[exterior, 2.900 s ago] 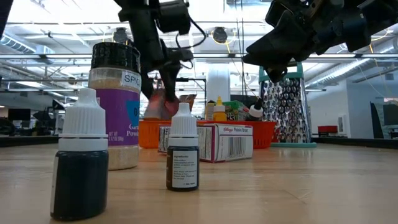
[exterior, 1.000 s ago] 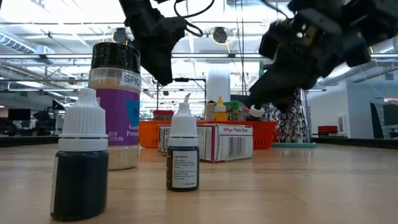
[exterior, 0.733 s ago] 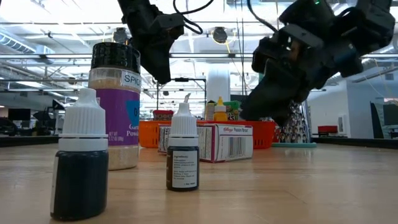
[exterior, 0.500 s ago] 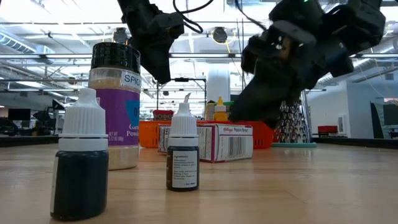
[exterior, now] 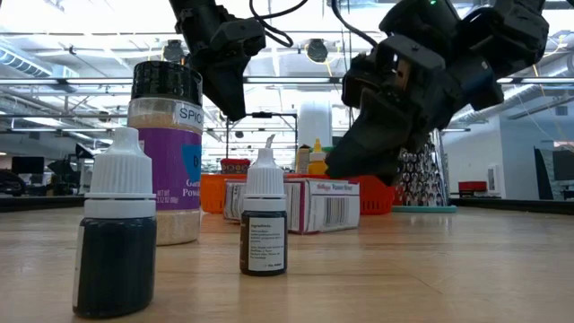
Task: Pick & Place Kitchen Items
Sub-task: Put the violet cereal box into the pink bin
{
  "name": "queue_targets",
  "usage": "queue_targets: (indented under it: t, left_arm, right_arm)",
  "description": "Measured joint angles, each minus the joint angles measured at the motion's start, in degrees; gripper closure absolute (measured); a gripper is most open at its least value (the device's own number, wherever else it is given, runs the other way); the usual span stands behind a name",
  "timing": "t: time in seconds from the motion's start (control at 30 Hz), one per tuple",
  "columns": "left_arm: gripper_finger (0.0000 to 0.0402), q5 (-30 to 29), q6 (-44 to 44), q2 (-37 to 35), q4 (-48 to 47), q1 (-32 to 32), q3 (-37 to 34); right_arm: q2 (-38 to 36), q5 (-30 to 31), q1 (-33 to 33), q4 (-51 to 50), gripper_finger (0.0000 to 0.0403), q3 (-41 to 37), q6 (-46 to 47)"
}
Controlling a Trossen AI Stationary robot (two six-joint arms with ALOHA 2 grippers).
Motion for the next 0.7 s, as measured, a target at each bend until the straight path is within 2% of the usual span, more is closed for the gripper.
queue_targets:
  t: [0.23, 0.37, 0.7]
  left_arm:
    - [0.0309, 0.0, 0.7, 0.0, 0.1, 0.0, 0.0]
    - [0.0309, -0.1, 0.9, 0.0, 0.1, 0.0, 0.0]
    - [0.0309, -0.2, 0.9, 0.0, 0.2, 0.0, 0.0]
  right_arm:
    - [-1.8, 0.2, -0.3, -0.4, 0.0314, -0.1, -2.1]
    - [-1.3, 0.5, -0.9, -4.1, 0.0314, -0.1, -0.7]
    - [-0.9, 0.6, -1.1, -2.5, 0.0314, -0.1, 0.6]
